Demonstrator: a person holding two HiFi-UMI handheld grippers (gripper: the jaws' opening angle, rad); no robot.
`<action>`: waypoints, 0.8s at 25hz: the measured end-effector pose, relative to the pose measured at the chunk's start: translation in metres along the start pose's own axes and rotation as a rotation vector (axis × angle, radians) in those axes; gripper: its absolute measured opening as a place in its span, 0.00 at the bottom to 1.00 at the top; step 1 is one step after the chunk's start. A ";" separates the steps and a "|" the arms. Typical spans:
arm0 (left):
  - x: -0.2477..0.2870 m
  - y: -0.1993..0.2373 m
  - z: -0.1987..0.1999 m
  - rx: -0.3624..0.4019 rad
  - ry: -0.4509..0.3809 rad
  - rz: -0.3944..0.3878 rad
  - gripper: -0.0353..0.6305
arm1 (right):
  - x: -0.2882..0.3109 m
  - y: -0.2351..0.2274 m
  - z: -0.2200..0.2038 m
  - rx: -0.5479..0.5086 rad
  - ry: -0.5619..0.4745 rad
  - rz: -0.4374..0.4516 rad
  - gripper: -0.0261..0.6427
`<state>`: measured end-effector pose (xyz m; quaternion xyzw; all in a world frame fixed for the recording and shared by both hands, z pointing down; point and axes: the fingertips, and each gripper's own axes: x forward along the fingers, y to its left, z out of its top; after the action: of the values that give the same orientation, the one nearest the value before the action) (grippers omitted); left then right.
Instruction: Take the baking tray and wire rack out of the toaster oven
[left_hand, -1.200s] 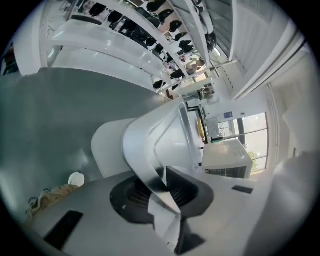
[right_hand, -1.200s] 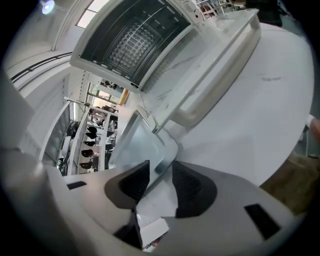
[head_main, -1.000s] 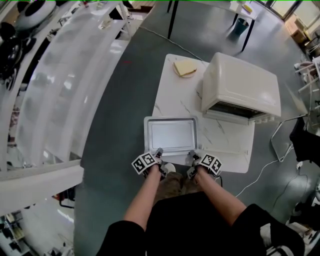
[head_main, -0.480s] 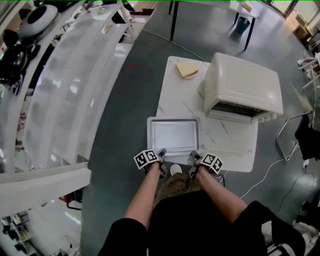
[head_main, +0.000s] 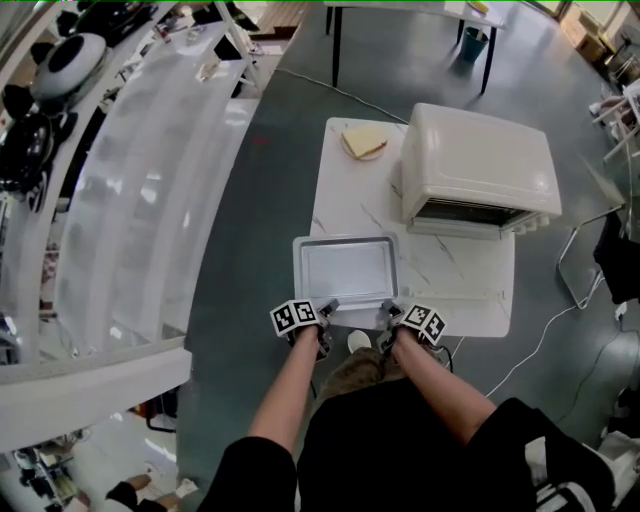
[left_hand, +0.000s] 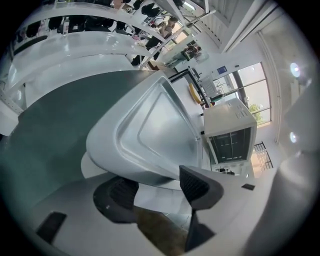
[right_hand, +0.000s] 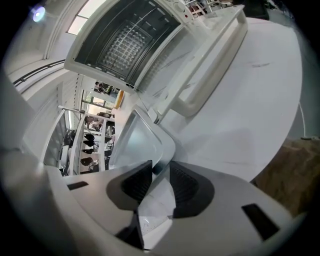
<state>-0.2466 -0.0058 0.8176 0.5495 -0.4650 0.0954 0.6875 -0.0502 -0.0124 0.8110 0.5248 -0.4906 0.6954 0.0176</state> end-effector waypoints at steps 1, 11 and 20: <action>0.000 0.001 0.000 0.002 -0.003 0.006 0.44 | 0.001 0.000 0.000 0.004 0.003 0.001 0.23; -0.001 0.000 -0.016 0.140 0.080 0.058 0.44 | 0.000 0.001 0.001 0.006 -0.004 0.015 0.25; -0.019 -0.024 -0.023 0.148 -0.001 -0.016 0.44 | -0.022 0.013 0.005 0.022 -0.008 0.059 0.25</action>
<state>-0.2293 0.0120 0.7881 0.6027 -0.4525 0.1238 0.6455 -0.0436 -0.0122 0.7860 0.5129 -0.4984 0.6988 -0.0105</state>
